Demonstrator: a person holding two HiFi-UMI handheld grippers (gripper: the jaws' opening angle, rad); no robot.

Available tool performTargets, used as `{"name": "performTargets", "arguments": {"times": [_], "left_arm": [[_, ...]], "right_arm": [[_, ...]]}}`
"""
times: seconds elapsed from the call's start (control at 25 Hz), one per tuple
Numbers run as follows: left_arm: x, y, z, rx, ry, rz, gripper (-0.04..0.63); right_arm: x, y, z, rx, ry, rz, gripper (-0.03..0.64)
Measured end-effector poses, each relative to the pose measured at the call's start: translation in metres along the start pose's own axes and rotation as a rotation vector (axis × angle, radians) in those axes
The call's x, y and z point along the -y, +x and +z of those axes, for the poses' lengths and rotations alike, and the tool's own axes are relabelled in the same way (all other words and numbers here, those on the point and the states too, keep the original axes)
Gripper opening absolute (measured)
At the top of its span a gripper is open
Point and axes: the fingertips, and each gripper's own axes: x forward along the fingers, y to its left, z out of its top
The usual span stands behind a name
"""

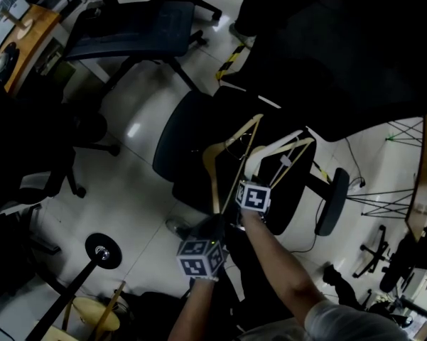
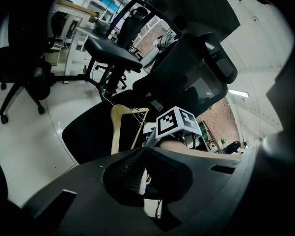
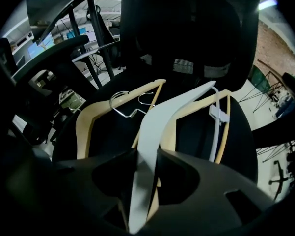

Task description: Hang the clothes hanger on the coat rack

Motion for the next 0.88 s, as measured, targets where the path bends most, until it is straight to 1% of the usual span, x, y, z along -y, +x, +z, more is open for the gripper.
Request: {"name": "performTargets", "arguments": {"times": [0.2,0.44,0.56,0.72,0.88], "left_arm": [[0.002,-0.007,0.006,0.020,-0.007,0.017,-0.006],[0.009,-0.018,0.015,0.035,0.002,0.035,-0.006],[0.016,-0.026,0.023,0.049,0.015,0.047,-0.006],[0.032,-0.043,0.041,0.089,0.039,0.064,-0.006],[0.053,-0.072,0.059,0.142,0.049,0.066,-0.006]], "right_arm": [[-0.003,-0.025,-0.005,0.025,0.012,0.048,0.141],[-0.011,-0.068,0.000,0.066,0.058,0.140,0.141],[-0.014,-0.096,0.010,0.096,0.051,0.188,0.141],[-0.018,-0.139,0.024,0.116,0.048,0.280,0.141],[-0.029,-0.196,0.035,0.122,0.035,0.380,0.141]]}}
